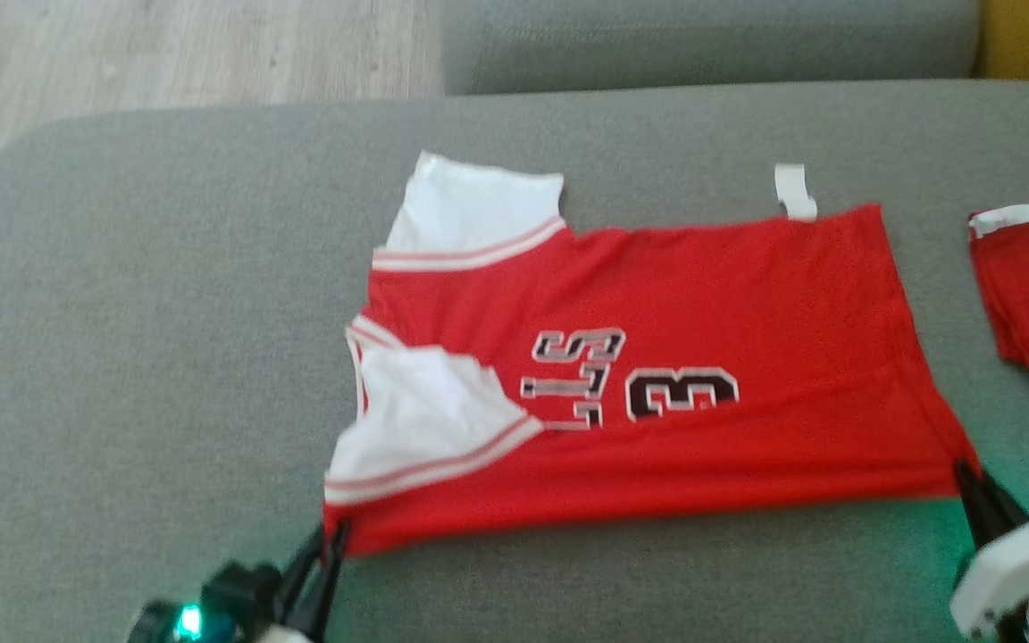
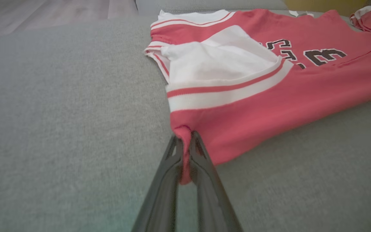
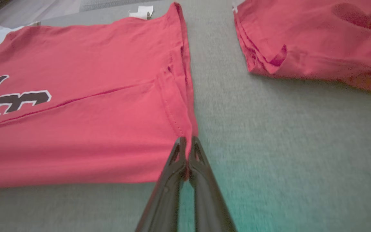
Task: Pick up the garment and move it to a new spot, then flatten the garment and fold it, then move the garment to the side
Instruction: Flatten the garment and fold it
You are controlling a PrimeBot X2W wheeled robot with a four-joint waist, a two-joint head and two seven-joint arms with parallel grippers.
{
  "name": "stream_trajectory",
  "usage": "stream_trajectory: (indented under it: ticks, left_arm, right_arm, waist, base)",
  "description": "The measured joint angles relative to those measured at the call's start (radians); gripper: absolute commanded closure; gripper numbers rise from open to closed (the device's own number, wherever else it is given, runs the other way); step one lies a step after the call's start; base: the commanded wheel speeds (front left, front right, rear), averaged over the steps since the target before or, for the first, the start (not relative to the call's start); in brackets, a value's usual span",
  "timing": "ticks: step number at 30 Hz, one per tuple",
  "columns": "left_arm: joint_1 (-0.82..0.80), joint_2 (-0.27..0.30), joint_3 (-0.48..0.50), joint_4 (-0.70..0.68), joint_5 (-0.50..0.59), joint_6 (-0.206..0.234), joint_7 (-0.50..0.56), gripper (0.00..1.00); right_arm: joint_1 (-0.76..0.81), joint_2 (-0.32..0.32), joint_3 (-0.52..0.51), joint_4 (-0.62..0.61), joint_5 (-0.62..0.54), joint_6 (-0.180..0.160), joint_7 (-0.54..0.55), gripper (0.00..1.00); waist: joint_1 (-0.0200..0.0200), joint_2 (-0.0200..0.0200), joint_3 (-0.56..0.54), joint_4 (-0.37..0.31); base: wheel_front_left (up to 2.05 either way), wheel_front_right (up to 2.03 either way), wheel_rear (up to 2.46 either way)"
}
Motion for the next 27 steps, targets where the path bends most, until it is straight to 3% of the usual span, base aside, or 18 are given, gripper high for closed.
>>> stream_trajectory:
  ticks: [12,13,14,15,16,23,27]
  left_arm:
    - [0.116,0.048,-0.03,-0.1,0.0,0.027,0.055,1.0]
    - [0.116,0.048,-0.03,-0.1,0.0,0.027,0.055,1.0]
    - [0.116,0.048,-0.032,-0.101,0.0,0.027,0.059,1.0]
    - [0.12,0.048,-0.035,-0.103,0.0,0.026,0.062,0.58]
    - [0.121,0.048,-0.037,-0.102,-0.002,0.026,0.07,0.0]
    - [0.1,0.055,-0.022,-0.158,-0.009,0.044,0.095,0.0]
    - [-0.07,0.086,0.007,-0.239,-0.009,0.018,0.152,0.0]
  right_arm:
    - [0.181,0.077,-0.087,-0.159,-0.026,0.0,0.112,1.0]
    - [0.181,0.077,-0.087,-0.159,-0.026,0.0,0.112,0.89]
    - [0.184,0.08,-0.091,-0.168,-0.027,0.0,0.118,0.24]
    - [0.192,0.09,-0.101,-0.183,-0.036,0.0,0.128,0.0]
    - [0.193,0.095,-0.107,-0.188,-0.042,0.0,0.131,0.0]
    - [0.191,0.098,-0.127,-0.269,-0.06,0.0,0.134,0.0]
    - [0.183,0.109,-0.123,-0.336,-0.06,0.0,0.135,0.0]
  waist:
    - [0.0,0.0,-0.048,-0.015]
    - [0.0,0.0,-0.048,-0.015]
    - [0.0,0.0,-0.048,-0.017]
    - [0.0,0.0,-0.047,-0.02]
    - [0.0,0.0,-0.046,-0.021]
    - [0.0001,0.0,-0.019,-0.038]
    - [0.0001,0.0,0.018,-0.051]
  base:
    - [0.0,0.0,0.0]
    - [0.0,0.0,0.0]
    - [0.0,0.0,0.0]
    - [0.0,0.0,0.0]
    - [0.0,0.0,0.0]
    - [0.0,0.0,0.0]
    - [0.0,0.0,0.0]
